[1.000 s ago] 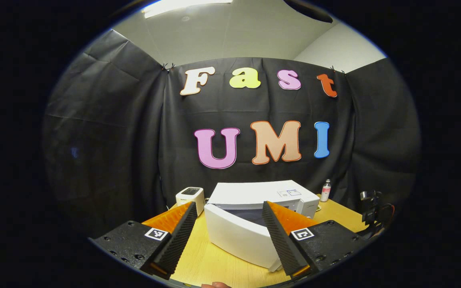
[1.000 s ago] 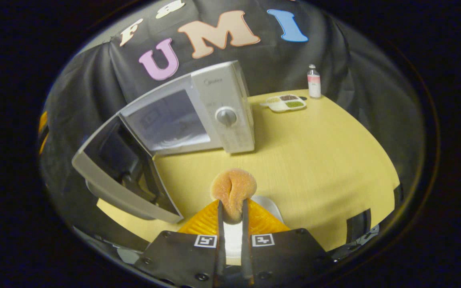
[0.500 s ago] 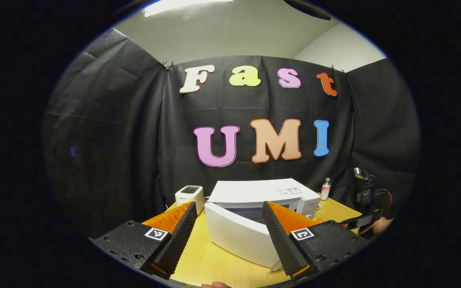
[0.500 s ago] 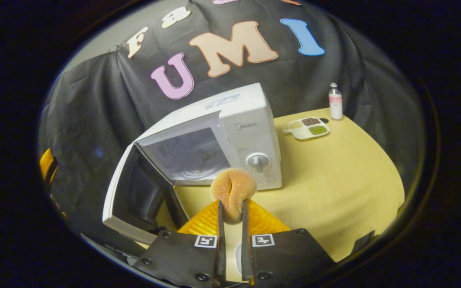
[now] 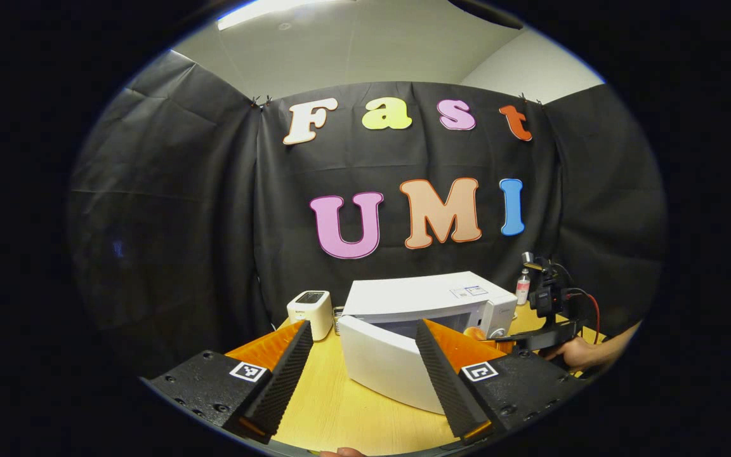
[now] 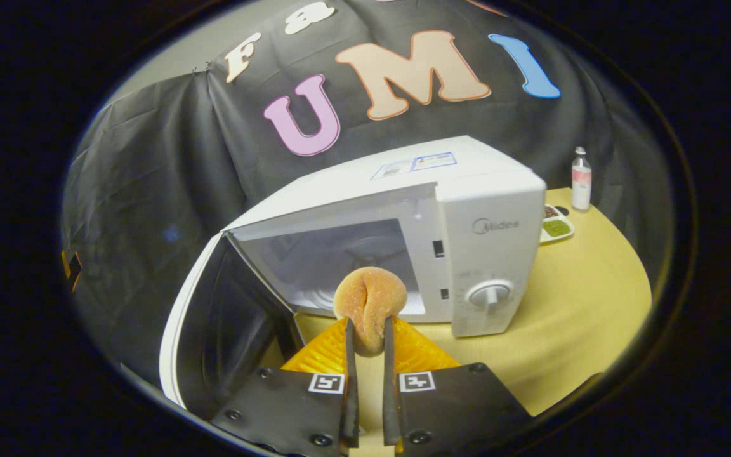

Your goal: Open the microwave oven with the left hand, put the food in, and close the microwave oven.

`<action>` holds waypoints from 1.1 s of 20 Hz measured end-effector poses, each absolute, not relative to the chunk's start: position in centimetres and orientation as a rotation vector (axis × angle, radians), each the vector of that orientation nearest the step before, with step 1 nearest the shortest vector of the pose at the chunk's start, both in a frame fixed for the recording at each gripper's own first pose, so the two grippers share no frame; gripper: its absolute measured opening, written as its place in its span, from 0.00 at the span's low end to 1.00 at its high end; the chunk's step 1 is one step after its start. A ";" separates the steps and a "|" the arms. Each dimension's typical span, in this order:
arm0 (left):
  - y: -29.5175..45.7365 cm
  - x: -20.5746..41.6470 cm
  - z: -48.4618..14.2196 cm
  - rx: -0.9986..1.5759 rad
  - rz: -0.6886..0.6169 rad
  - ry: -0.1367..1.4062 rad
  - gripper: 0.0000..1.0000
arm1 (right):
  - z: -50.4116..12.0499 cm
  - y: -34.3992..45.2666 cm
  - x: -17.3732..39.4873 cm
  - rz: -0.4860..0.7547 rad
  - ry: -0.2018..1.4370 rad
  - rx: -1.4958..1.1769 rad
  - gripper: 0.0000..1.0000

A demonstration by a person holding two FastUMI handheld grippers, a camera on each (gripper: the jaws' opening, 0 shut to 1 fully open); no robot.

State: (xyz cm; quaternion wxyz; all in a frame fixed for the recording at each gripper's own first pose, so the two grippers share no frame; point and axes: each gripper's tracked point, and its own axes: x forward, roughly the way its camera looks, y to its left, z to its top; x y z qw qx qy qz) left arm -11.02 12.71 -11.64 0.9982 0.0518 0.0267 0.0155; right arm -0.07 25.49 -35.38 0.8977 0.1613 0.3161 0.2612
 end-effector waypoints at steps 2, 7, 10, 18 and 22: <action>13.0 -10.9 -11.9 0.108 0.028 0.061 0.96 | -35.8 26.8 0.7 0.549 0.663 0.333 0.10; 13.8 -11.0 -12.2 0.116 0.024 0.073 0.97 | -36.0 28.3 1.3 0.551 0.661 0.339 0.10; 14.1 -10.8 -12.4 0.116 0.024 0.080 0.98 | -35.5 29.2 1.3 0.550 0.658 0.363 0.10; 14.6 -10.8 -12.9 0.114 0.018 0.089 0.98 | -35.1 31.5 0.0 0.550 0.684 0.428 0.17; 14.8 -10.9 -13.1 0.112 0.015 0.094 0.98 | -35.6 31.6 -0.5 0.539 0.715 0.443 0.17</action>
